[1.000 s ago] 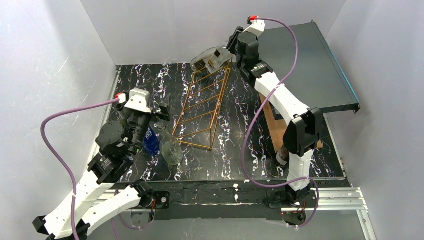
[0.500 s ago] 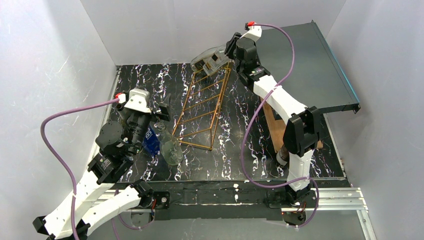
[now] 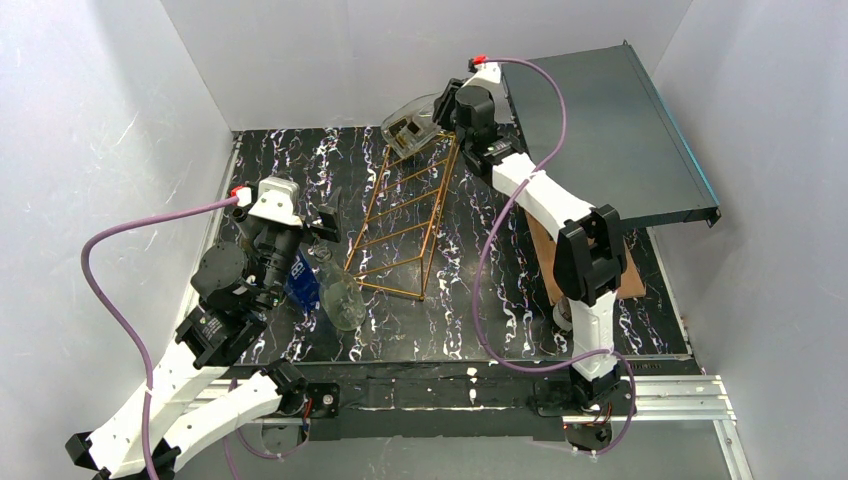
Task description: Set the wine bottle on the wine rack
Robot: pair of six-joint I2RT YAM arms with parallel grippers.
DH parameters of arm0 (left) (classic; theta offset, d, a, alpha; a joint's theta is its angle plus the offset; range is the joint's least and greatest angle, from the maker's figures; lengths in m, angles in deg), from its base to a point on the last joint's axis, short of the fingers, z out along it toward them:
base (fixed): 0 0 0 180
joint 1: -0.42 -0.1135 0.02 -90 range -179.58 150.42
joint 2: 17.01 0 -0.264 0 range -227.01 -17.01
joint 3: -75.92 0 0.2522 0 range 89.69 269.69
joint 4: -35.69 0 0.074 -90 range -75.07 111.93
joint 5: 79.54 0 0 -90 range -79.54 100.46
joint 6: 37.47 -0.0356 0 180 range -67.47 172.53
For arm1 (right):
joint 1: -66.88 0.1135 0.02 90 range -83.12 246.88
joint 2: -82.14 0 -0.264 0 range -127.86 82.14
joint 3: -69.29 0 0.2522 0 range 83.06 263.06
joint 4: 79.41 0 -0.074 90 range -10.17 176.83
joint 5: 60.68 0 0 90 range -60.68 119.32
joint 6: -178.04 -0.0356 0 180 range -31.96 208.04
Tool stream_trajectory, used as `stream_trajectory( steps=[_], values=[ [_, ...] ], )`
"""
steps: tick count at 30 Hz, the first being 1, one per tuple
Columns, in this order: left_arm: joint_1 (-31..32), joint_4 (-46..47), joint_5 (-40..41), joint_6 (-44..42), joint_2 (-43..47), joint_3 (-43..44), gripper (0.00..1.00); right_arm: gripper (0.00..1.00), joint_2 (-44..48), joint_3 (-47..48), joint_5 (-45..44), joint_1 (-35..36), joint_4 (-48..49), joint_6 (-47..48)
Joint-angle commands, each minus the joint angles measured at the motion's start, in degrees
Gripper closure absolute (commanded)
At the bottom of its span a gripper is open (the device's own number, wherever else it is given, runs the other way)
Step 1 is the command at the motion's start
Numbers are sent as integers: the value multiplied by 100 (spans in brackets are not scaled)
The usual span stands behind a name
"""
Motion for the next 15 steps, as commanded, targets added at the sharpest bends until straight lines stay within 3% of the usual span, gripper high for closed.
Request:
stream_trajectory(
  steps=[1,6,15],
  values=[
    [-30,127,51,-16,47,29,1,99,38,308,19,72,139,182],
    [-28,129,48,-12,47,24,1,98,-85,305,1,85,80,211],
    [-26,123,51,-14,47,37,1,87,-427,564,68,86,-189,158]
  ],
)
